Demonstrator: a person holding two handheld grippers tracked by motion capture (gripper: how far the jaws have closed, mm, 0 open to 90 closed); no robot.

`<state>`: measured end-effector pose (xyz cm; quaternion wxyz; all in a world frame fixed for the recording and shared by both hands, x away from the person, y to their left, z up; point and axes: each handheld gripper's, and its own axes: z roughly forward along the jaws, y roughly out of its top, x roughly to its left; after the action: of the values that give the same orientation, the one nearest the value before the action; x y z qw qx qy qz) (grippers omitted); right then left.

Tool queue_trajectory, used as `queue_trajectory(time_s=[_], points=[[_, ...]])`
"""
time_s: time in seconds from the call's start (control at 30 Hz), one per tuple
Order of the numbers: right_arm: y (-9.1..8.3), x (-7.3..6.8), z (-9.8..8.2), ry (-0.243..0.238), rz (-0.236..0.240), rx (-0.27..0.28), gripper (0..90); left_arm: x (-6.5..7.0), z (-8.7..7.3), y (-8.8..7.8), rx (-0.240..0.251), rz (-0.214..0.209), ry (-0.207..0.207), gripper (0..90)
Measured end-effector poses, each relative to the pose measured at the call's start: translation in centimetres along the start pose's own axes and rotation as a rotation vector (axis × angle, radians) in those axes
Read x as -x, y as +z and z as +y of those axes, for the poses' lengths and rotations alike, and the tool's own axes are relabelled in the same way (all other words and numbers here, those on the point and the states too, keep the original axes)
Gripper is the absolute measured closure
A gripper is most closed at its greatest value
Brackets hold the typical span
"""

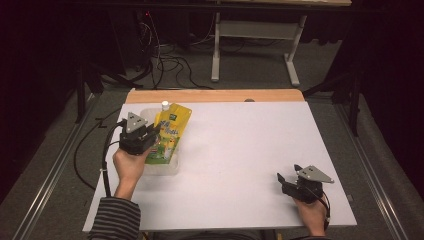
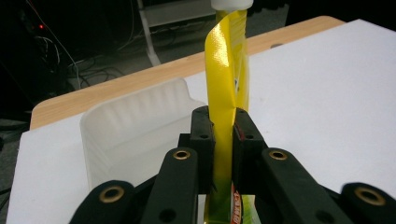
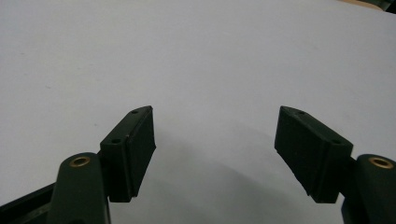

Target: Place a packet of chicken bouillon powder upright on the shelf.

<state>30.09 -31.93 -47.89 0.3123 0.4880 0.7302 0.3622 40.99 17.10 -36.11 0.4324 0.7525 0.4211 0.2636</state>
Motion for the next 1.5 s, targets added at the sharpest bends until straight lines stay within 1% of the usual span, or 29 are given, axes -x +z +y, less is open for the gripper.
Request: queue_trajectory(time_s=[0.1, 0.13, 0.17, 0.23, 0.3, 0.33, 0.4, 0.43, 0.47, 0.53, 0.63, 0.73, 0.8, 0.87, 0.97, 1.03, 1.1, 1.13, 1.23, 1.4, 1.5], points=[[0.0, -0.1, 0.0, 0.001, -0.003, -0.004, 29.2, -0.4, 0.1, -0.3, -0.025, -0.007, -0.020, 79.4], [0.0, -0.1, 0.0, 0.000, -0.002, -0.006, 29.2, -0.6, 0.1, -0.3, -0.041, -0.019, -0.029, 78.6], [0.0, -0.1, 0.0, -0.004, -0.003, -0.007, 29.2, -0.7, 0.2, -0.3, -0.063, -0.026, -0.030, 77.8], [0.1, -0.1, 0.0, -0.013, -0.003, -0.008, 29.2, -0.7, 0.3, 0.0, -0.107, -0.037, -0.026, 76.6], [0.1, -0.1, 0.0, -0.010, -0.006, -0.011, 29.2, -0.6, 0.3, 0.4, -0.151, -0.051, -0.023, 74.5], [0.1, -0.1, 0.0, -0.009, -0.006, -0.010, 29.2, -0.5, 0.4, 0.7, -0.178, -0.066, -0.027, 74.3], [0.1, -0.1, 0.1, -0.010, -0.005, -0.012, 29.2, -0.2, 0.3, 1.3, -0.219, -0.069, -0.010, 73.3], [0.1, -0.1, 0.1, -0.012, -0.005, -0.013, 29.2, -0.2, 0.3, 1.5, -0.234, -0.080, -0.008, 73.9], [0.1, -0.1, 0.1, -0.013, -0.007, -0.012, 29.2, -0.1, 0.2, 1.7, -0.235, -0.080, -0.003, 74.0], [0.1, -0.1, 0.1, -0.009, -0.007, -0.013, 29.2, -0.1, 0.3, 1.6, -0.237, -0.083, -0.006, 78.9], [0.1, -0.1, 0.0, -0.012, -0.006, -0.015, 29.2, 0.0, 0.2, 1.5, -0.238, -0.079, 0.010, 89.0], [0.1, -0.2, 0.1, -0.010, -0.008, -0.019, 29.2, 0.1, 0.2, 1.4, -0.232, -0.079, 0.016, 89.9], [0.1, -0.2, 0.1, -0.008, -0.008, -0.020, 29.2, 0.3, 0.2, 1.3, -0.208, -0.075, 0.027, 90.0], [0.1, -0.1, 0.0, -0.012, -0.008, -0.014, 29.2, 0.5, 0.1, 1.3, -0.173, -0.066, 0.031, 90.0], [0.1, -0.2, 0.1, -0.013, -0.008, -0.017, 29.2, 0.6, -0.3, 1.2, -0.107, -0.062, 0.019, 90.0], [0.1, -0.2, 0.0, -0.011, -0.005, -0.015, 29.2, 0.7, -1.0, 1.4, -0.066, -0.053, 0.007, 90.0], [0.1, -0.1, 0.0, -0.013, -0.007, -0.010, 29.2, 0.8, -1.5, 1.4, -0.050, -0.054, 0.000, 90.0], [0.1, -0.1, 0.0, -0.012, -0.006, -0.011, 29.2, 0.7, -1.8, 1.3, -0.048, -0.061, -0.006, 89.9], [0.1, -0.1, 0.1, -0.015, -0.008, -0.015, 29.2, 0.6, -2.1, 0.9, -0.063, -0.060, 0.000, 89.4], [0.1, -0.3, 0.1, -0.016, -0.011, -0.019, 29.2, 0.3, -2.1, 0.3, -0.119, -0.075, 0.004, 86.0], [0.1, -0.3, 0.1, -0.017, -0.011, -0.019, 29.2, 0.1, -2.2, 0.1, -0.138, -0.081, 0.001, 86.2]])
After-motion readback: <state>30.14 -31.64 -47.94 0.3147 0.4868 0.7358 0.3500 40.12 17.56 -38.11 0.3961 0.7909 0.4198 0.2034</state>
